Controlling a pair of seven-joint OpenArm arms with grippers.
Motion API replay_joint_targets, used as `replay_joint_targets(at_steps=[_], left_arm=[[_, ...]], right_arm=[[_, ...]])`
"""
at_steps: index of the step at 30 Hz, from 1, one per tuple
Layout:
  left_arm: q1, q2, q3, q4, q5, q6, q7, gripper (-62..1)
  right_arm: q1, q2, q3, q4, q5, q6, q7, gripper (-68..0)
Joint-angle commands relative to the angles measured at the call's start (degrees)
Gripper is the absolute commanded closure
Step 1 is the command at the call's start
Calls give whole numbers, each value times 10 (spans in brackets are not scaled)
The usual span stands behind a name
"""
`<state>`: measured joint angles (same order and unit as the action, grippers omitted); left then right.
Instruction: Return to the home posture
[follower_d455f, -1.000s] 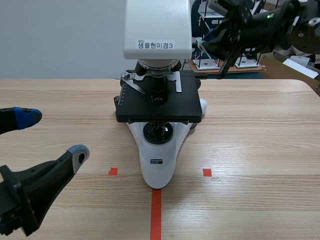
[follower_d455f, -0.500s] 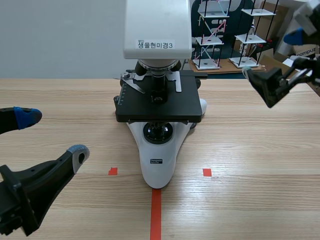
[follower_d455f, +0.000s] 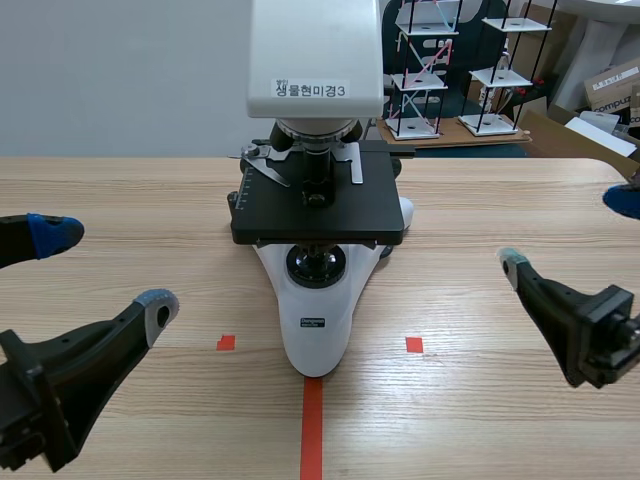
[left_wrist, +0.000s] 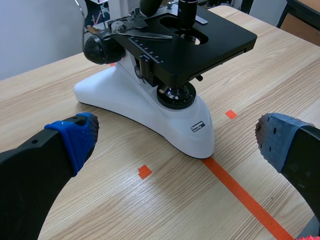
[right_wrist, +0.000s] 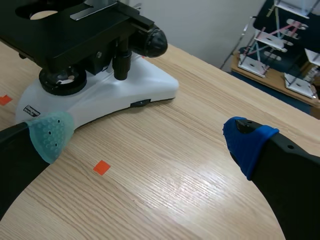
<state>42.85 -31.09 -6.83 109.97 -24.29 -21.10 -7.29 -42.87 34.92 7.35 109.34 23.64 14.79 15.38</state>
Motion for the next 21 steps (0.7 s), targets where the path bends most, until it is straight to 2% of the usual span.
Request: replay_joint_targets(at_steps=[1, 5, 9, 10, 15, 21], left_arm=[[-2, 4, -3, 4, -4, 0, -8, -623], [-2, 4, -3, 4, -4, 0, -9, -623], [-2, 4, -3, 4, -4, 0, -8, -623], [-2, 4, -3, 4, -4, 0, -8, -623], [-2, 4, -3, 4, -4, 0, -8, -623], [-2, 4, -3, 4, -4, 0, -8, -623]], right_arm=[[-4, -15, 9, 23, -1, 0, 9, -679], [-43, -50, 16, 62, -7, 6, 9, -679], [-51, -82, 15, 72, -16, 44, 8, -679], [-51, -86, 15, 72, -18, 46, 4, -679], [-51, -89, 15, 72, -41, 45, -2, -679], [-51, -89, 15, 72, -42, 46, -11, -679]])
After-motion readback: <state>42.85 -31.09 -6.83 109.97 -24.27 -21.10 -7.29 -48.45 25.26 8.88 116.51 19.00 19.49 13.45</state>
